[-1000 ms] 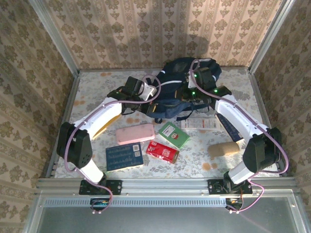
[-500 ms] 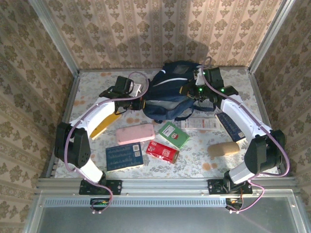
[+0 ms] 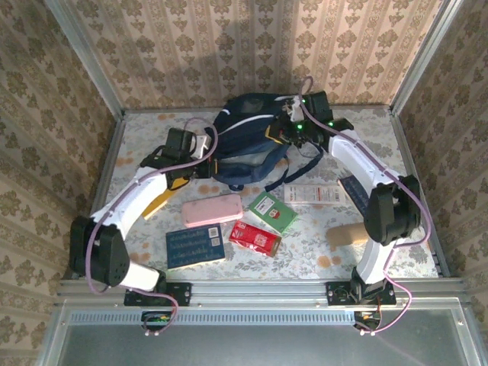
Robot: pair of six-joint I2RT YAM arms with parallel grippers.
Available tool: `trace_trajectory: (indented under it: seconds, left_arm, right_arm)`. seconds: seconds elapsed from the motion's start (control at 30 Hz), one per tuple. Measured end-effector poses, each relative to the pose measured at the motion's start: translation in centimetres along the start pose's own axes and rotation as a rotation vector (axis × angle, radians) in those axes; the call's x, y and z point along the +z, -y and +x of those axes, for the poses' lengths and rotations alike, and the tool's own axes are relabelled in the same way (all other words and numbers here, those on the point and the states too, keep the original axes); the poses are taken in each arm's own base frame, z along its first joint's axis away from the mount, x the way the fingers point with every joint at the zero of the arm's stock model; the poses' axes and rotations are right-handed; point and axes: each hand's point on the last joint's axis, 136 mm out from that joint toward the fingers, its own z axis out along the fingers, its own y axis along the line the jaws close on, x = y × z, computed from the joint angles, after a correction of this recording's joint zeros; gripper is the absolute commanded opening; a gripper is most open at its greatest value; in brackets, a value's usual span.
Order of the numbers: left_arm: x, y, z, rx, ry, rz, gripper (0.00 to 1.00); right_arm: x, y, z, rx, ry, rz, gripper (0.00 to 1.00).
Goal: Pack books, pencil case, and school supplies into a backpack
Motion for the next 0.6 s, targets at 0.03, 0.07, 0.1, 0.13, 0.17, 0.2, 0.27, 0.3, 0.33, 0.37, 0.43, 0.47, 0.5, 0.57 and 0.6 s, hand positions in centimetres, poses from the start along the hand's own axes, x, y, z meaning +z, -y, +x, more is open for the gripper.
trace_trajectory:
  seconds: [0.03, 0.07, 0.1, 0.13, 0.17, 0.2, 0.27, 0.3, 0.33, 0.37, 0.43, 0.47, 0.5, 0.57, 0.6]
  left_arm:
    - [-0.4, 0.1, 0.0, -0.004, 0.01, 0.002, 0.0]
    - [-0.7, 0.2, -0.1, -0.005, 0.017, 0.003, 0.0]
    - [-0.8, 0.3, -0.2, -0.009, 0.021, 0.005, 0.0]
    - [-0.8, 0.3, -0.2, -0.014, 0.021, 0.006, 0.0]
    - [-0.6, 0.4, -0.1, -0.02, 0.015, 0.012, 0.0]
    - [-0.4, 0.6, 0.1, -0.022, 0.007, 0.022, 0.0]
    - [0.4, 1.2, 0.4, -0.02, -0.012, 0.039, 0.0]
    - [1.0, 1.7, 0.6, -0.016, -0.028, 0.048, 0.0]
    - [1.7, 2.3, 0.8, -0.01, -0.045, 0.057, 0.0]
    - [2.2, 2.8, 0.8, -0.004, -0.056, 0.065, 0.0]
    - [3.3, 4.0, 0.8, 0.013, -0.079, 0.081, 0.0]
    - [3.7, 4.4, 0.7, 0.02, -0.086, 0.087, 0.0]
    - [4.1, 5.0, 0.6, 0.027, -0.092, 0.096, 0.0]
    - [4.4, 5.9, 0.4, 0.041, -0.095, 0.107, 0.0]
    - [4.6, 6.3, 0.2, 0.049, -0.094, 0.114, 0.0]
  right_arm:
    - [0.4, -0.2, -0.2, -0.004, -0.003, -0.003, 0.11]
    - [0.9, -0.3, -0.3, -0.007, -0.005, -0.001, 0.2]
    - [1.2, -0.2, -0.4, -0.01, -0.006, 0.011, 0.27]
    - [1.5, 0.2, -0.8, -0.02, 0.005, 0.044, 0.35]
    - [1.5, 0.7, -1.1, -0.028, 0.019, 0.08, 0.41]
    - [1.4, 1.5, -1.5, -0.032, 0.039, 0.131, 0.46]
    - [0.9, 2.9, -2.0, -0.039, 0.07, 0.224, 0.53]
    - [0.6, 3.6, -2.1, -0.041, 0.081, 0.266, 0.54]
    - [0.3, 4.4, -2.1, -0.041, 0.091, 0.309, 0.55]
    - [0.0, 4.9, -2.1, -0.039, 0.097, 0.342, 0.55]
    - [-0.9, 6.1, -1.9, -0.033, 0.116, 0.409, 0.56]
    - [-1.4, 6.5, -1.6, -0.032, 0.127, 0.435, 0.56]
    - [-2.3, 7.0, -1.1, -0.032, 0.139, 0.464, 0.58]
    - [-4.6, 7.3, -0.3, -0.04, 0.177, 0.511, 0.62]
    - [-5.9, 7.2, 0.1, -0.047, 0.201, 0.531, 0.63]
